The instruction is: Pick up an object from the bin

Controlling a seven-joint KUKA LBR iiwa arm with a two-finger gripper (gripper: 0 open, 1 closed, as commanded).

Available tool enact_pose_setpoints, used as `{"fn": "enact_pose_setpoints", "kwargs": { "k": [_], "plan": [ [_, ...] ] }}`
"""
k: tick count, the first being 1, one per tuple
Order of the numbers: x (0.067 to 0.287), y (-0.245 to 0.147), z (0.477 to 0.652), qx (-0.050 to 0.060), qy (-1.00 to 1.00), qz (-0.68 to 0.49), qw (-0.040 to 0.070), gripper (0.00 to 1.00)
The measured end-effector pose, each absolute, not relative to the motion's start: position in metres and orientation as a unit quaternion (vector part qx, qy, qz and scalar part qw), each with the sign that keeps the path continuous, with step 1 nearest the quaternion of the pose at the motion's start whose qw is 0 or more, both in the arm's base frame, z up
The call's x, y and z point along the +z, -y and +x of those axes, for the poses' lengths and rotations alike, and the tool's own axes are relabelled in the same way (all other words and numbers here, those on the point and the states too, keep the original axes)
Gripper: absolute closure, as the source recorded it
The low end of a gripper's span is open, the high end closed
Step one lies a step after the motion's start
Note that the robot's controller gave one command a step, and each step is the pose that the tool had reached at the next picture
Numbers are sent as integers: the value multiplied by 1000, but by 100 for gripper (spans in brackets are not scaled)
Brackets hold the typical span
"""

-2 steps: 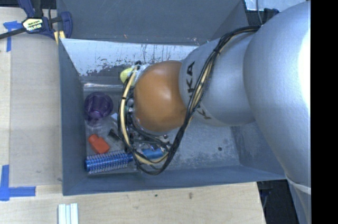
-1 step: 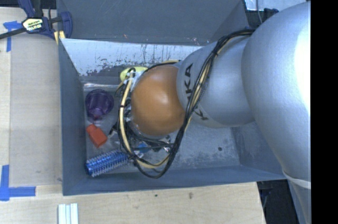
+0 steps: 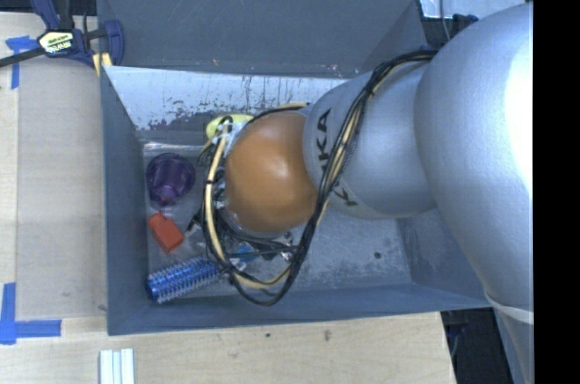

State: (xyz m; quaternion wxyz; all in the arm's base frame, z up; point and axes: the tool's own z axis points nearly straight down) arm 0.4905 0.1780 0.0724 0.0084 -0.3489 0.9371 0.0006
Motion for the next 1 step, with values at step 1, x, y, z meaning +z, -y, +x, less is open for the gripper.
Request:
{"fn": "enact_pose_setpoints", "kwargs": {
  "k": [1],
  "plan": [
    [75,-178,490,1,-937,-349,7,100]
  ]
}}
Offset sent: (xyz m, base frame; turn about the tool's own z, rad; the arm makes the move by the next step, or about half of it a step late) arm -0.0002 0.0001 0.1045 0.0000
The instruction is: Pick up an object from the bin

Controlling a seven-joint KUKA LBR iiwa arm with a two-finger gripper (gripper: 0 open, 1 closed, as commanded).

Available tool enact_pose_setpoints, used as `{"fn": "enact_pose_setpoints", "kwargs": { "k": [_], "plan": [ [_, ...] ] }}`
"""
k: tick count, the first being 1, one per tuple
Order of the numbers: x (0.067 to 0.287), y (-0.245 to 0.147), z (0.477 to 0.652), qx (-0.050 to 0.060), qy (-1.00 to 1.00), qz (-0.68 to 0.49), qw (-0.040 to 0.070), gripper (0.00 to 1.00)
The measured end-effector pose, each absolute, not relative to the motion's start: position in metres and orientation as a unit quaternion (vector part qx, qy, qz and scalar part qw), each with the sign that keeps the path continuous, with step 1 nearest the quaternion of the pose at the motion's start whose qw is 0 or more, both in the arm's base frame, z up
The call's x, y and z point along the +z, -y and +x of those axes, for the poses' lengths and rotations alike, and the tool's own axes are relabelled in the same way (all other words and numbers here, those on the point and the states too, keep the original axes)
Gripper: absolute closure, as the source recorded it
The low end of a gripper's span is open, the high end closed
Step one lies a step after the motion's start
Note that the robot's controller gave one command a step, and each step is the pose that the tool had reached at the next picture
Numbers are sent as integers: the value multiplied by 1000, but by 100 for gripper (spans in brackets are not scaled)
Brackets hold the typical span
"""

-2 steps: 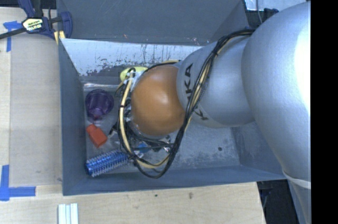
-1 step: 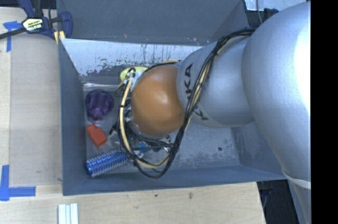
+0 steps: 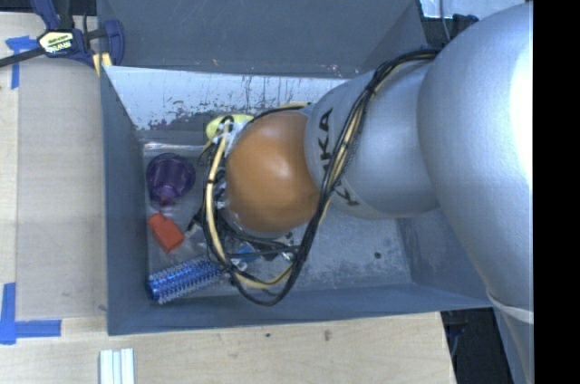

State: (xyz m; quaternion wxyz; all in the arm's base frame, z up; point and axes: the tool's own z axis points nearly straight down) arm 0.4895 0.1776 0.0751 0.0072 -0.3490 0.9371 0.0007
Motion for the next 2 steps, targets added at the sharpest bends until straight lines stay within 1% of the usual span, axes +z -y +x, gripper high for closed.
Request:
{"fn": "enact_pose_setpoints", "kwargs": {
  "k": [1,2],
  "plan": [
    [94,-177,486,1,-937,-349,0,100],
    [116,-177,487,1,-937,-349,3,100]
  ]
}}
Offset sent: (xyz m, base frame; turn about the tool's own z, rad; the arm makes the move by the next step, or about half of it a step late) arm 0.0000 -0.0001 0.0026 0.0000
